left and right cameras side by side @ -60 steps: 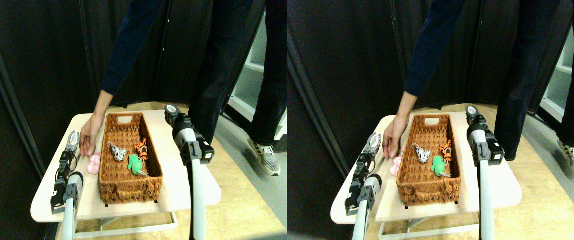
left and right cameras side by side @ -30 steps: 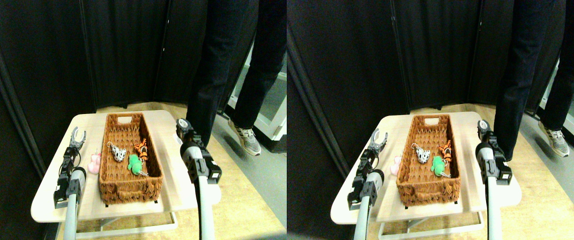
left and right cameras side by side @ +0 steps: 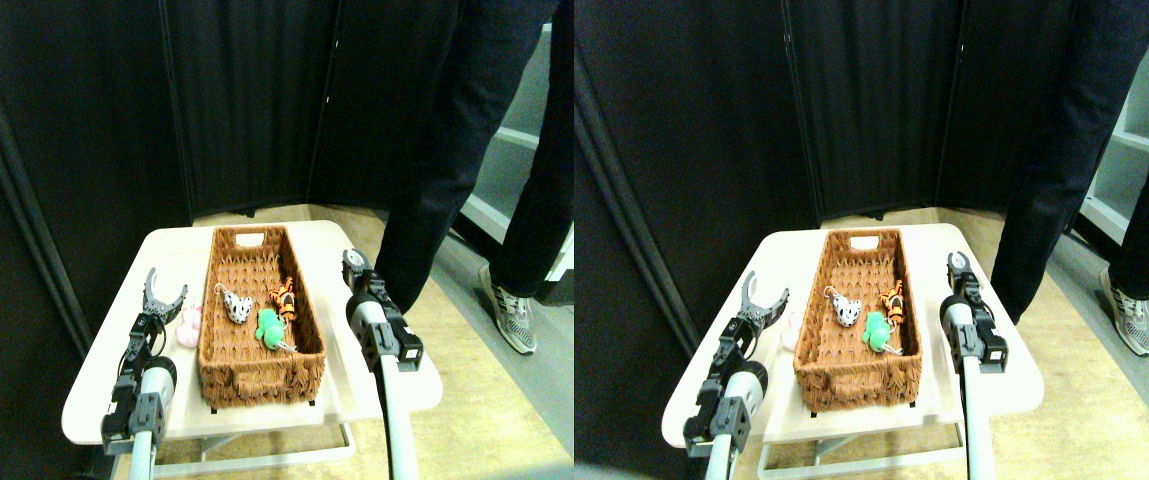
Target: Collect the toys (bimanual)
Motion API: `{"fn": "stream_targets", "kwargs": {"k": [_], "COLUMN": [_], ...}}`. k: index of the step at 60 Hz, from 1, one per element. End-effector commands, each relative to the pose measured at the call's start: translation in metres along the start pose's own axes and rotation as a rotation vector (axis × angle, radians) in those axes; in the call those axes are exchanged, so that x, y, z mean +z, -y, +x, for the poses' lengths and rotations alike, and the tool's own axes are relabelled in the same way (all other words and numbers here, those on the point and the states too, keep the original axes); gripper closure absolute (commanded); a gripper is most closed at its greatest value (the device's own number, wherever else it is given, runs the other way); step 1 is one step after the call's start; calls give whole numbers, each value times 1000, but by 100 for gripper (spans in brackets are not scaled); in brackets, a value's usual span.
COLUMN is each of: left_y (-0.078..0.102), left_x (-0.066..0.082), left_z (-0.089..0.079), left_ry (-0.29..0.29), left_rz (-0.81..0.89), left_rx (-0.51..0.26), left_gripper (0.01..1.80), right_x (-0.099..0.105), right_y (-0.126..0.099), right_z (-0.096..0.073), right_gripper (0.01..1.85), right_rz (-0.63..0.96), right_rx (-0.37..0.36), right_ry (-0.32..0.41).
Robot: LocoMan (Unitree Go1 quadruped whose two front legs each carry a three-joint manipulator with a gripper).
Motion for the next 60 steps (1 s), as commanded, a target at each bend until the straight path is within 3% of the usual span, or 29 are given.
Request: {"fn": "stream_targets", "kwargs": {"k": [1,18,25,46,60], "left_y": [8,0,-8,-20,-26], "left_x": [0,-6,-9,-10,-15], "left_z": [-5,-10,-7,5,5], "left_ry": [-6,4,-19,-61,-57], "left_rz": [-13,-57,-95,-236,-285], "left_rx": [-28,12,22,58,61], "left_gripper": [129,120,112,122,124], "right_x": [0,-6,-8,-12,-15], "right_y": [-2,-3,-3,-6,-8], "right_z": [3,5,5,4,3], "right_gripper": [185,185,185,185,185], "right_rz": [-9,-25,-38,-55,-46], "right_rx": [10,15,24,44,44], "right_ry": [12,21,19,38,40]}}
